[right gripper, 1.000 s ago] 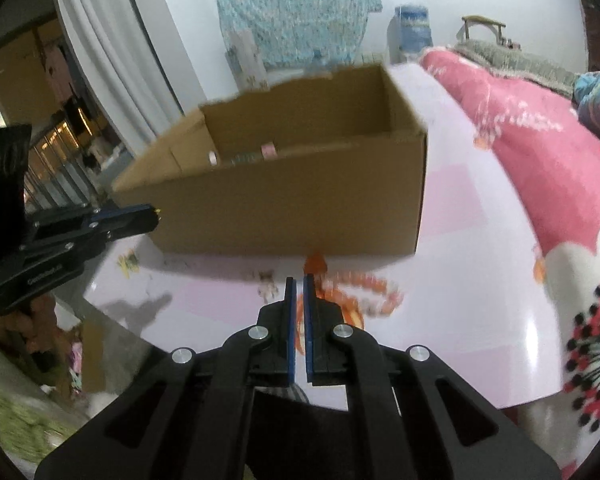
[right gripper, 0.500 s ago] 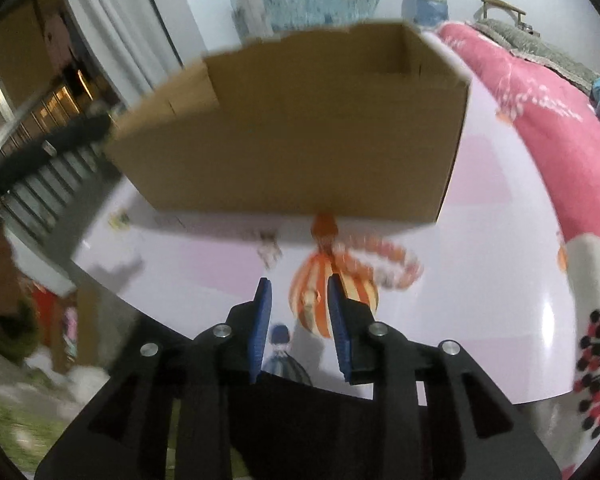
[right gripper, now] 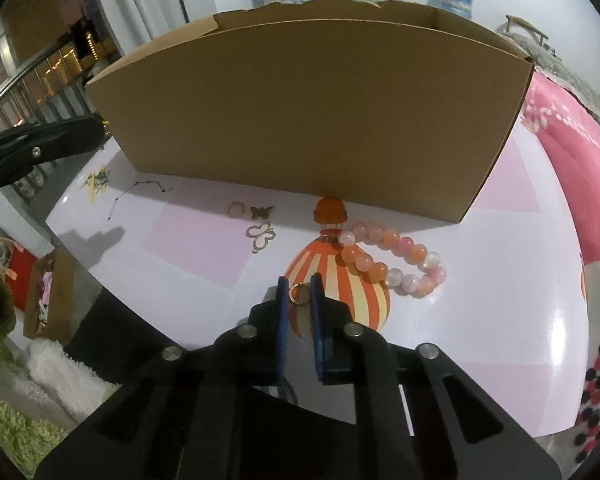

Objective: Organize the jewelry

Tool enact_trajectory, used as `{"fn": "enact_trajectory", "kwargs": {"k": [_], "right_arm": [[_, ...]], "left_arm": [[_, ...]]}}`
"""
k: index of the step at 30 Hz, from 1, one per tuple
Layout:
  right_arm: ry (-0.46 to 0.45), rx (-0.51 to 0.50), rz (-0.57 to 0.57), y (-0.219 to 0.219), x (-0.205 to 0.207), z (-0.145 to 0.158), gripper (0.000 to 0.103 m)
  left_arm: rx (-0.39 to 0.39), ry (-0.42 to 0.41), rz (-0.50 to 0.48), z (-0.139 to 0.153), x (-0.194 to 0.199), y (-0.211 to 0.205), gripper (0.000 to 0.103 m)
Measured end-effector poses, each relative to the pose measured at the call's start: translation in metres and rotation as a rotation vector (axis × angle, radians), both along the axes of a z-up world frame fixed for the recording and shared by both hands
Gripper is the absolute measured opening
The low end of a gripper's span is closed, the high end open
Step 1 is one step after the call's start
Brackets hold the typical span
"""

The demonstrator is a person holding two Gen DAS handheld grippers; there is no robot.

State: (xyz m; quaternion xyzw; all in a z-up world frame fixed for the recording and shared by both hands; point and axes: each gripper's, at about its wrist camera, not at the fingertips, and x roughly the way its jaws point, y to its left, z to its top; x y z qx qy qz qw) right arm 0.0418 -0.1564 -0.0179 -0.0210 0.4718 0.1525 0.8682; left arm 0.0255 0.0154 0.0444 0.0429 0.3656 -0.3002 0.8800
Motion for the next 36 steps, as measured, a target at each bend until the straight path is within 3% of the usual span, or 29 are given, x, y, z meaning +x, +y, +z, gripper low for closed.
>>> {"fn": "enact_trajectory", "kwargs": {"k": [4,5,13,18,23,36], "right_arm": [[-0.008,-0.004,0.002,0.001,0.001,-0.001,0.01],[-0.013,0.007,-0.001,0.001,0.001,0.0,0.004],[-0.018,0.04,-0.023,-0.008,-0.004,0.005,0.003],[-0.026,0.045,-0.019,-0.013,-0.008,0.013,0.003],[-0.023,0.003,-0.013,-0.011,-0.007,0.011,0.015],[0.015,-0.037,0.056,0.0,0.005,0.002,0.011]], "left_arm": [[-0.002,0.008,0.013,-0.003,0.001,0.005,0.002],[-0.003,0.009,0.015,-0.003,0.001,0.007,0.002],[-0.012,-0.006,0.031,0.005,0.001,0.014,0.002],[-0.01,-0.01,0.029,0.006,0.0,0.014,0.002],[-0.013,-0.007,0.028,0.005,0.0,0.014,0.002],[-0.017,0.015,0.042,-0.001,0.001,0.017,0.002]]}}
